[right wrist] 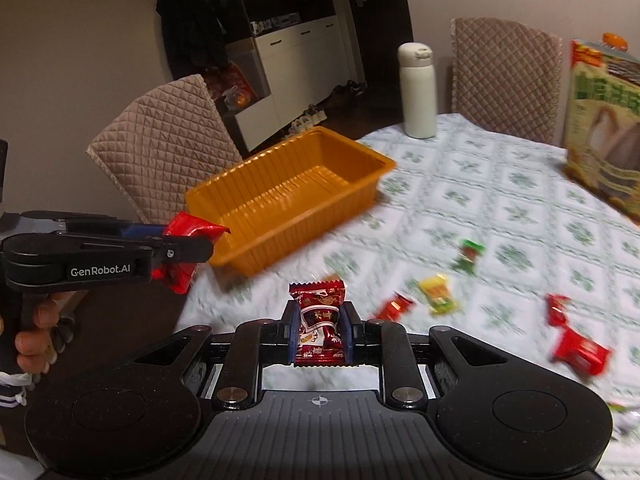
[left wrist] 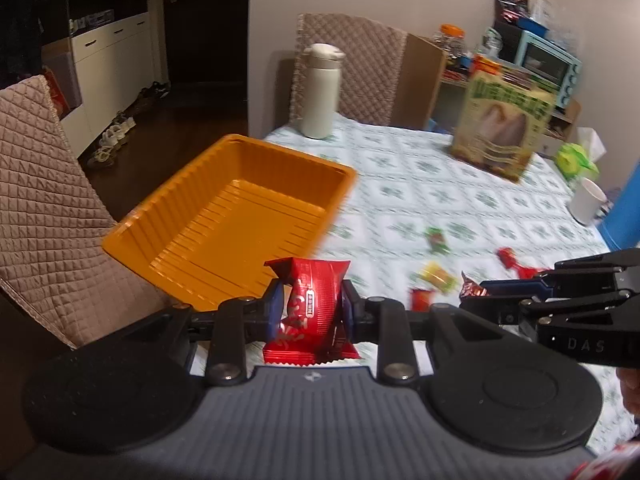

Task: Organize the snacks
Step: 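Carry both snacks over the orange tray and open both tools to drop them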

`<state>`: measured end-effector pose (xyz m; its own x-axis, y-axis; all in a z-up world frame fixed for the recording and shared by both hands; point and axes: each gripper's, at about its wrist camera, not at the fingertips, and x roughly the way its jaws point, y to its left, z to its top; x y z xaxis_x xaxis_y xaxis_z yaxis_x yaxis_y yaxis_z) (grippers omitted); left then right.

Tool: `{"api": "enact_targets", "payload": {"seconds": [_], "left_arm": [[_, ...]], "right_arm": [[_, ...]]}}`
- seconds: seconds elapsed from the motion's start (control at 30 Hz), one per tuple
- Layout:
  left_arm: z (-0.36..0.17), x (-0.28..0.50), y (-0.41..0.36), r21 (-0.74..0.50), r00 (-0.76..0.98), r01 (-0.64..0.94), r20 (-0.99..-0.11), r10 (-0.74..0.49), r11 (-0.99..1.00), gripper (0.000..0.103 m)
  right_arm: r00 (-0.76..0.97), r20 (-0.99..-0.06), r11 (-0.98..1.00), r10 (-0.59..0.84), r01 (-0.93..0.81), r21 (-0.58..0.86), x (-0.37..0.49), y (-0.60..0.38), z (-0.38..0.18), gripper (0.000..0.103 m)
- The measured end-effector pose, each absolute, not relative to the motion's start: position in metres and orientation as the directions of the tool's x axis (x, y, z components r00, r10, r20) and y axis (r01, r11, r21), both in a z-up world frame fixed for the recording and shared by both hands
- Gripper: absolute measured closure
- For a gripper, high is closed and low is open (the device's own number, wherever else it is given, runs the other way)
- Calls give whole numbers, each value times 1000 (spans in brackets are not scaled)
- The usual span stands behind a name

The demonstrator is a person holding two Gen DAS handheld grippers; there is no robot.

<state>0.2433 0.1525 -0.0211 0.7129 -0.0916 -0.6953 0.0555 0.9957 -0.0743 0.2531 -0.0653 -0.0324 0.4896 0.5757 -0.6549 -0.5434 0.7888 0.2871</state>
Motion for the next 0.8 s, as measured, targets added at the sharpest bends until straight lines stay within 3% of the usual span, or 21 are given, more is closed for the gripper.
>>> {"api": "enact_targets", "payload": {"seconds": [0.4,0.8], "left_arm": [[-48,318,235,-84,681,-24,-731,-46,996,76],[-82,354,260,-93,629,-38,-776,-48,995,76]], "right_arm": [[483,-650,778,587,-558,288,344,43,-45,82],[465,-703,809,538,-520,276,396,92,-76,81]]}}
